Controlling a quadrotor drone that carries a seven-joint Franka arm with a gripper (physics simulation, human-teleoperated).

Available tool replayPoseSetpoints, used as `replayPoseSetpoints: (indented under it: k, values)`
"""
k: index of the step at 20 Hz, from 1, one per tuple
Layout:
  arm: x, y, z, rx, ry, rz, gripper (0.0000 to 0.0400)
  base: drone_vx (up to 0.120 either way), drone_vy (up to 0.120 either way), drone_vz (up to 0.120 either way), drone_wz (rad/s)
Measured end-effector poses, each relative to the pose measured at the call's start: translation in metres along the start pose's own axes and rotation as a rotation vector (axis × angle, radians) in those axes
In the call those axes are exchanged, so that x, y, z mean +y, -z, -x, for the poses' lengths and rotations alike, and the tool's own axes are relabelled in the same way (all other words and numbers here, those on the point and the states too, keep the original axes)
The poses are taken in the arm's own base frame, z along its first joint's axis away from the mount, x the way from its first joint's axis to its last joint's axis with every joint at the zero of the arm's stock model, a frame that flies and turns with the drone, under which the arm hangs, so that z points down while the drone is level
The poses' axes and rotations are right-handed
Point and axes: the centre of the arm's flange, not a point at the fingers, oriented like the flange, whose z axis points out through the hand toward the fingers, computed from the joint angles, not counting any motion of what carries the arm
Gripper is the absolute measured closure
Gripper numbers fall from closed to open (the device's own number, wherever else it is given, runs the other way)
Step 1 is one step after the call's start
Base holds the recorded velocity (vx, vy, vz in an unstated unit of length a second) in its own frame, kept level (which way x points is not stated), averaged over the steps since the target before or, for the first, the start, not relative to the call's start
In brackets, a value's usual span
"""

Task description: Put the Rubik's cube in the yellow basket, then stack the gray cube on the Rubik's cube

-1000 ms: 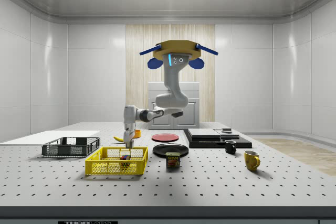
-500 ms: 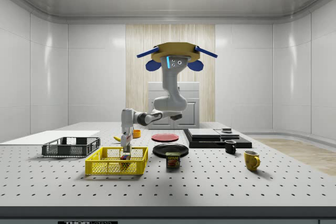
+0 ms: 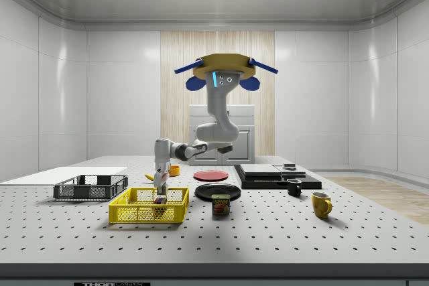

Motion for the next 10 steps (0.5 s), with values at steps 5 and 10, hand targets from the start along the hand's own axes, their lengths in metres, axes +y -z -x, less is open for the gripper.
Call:
replayPoseSetpoints:
  k: [5, 10]
  values:
    - [0.0, 0.0, 0.0, 0.0, 0.0, 0.0, 0.015, 0.0, 0.08, 0.0, 0.0]
    - [-0.0059, 0.0, 0.006, 0.0, 0.0, 0.0, 0.015, 0.0, 0.0, 0.0, 0.0]
